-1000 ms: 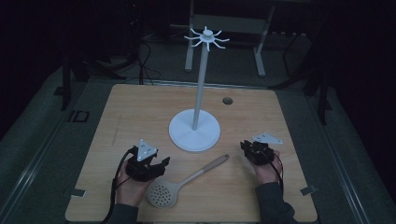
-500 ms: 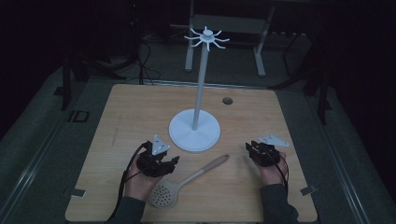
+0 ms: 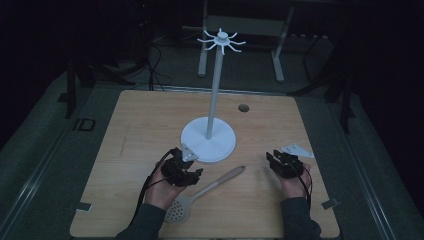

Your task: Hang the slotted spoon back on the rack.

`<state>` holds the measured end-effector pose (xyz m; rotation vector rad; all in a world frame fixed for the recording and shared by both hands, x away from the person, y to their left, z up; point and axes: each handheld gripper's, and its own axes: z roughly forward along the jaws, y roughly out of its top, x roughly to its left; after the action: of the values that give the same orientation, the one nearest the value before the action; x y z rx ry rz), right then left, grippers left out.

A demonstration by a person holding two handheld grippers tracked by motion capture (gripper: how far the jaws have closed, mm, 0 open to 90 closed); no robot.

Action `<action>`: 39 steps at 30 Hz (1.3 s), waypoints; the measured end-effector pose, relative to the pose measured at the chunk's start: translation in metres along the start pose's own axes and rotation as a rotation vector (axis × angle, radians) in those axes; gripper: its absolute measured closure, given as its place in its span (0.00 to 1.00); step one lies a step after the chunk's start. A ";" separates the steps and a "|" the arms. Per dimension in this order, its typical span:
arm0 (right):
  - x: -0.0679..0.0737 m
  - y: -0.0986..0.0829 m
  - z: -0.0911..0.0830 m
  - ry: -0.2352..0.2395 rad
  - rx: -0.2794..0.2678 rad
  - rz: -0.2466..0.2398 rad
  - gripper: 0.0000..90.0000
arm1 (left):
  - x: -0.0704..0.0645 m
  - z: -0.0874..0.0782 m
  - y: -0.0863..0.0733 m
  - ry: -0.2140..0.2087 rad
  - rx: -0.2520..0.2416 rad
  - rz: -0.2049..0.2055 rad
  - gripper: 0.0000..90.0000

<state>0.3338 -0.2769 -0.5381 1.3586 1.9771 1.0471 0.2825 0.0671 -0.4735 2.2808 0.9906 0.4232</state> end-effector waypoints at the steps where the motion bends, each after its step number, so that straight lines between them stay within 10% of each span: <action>1: -0.001 0.000 0.000 -0.003 -0.004 0.005 0.69 | 0.000 0.002 0.002 -0.002 0.013 0.010 0.57; 39: -0.010 -0.002 -0.002 0.003 -0.033 0.053 0.61 | -0.018 0.063 0.052 -0.115 0.258 0.106 0.65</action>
<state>0.3351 -0.2873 -0.5383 1.3988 1.9271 1.1017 0.3306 0.0004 -0.4886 2.5652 0.9136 0.2145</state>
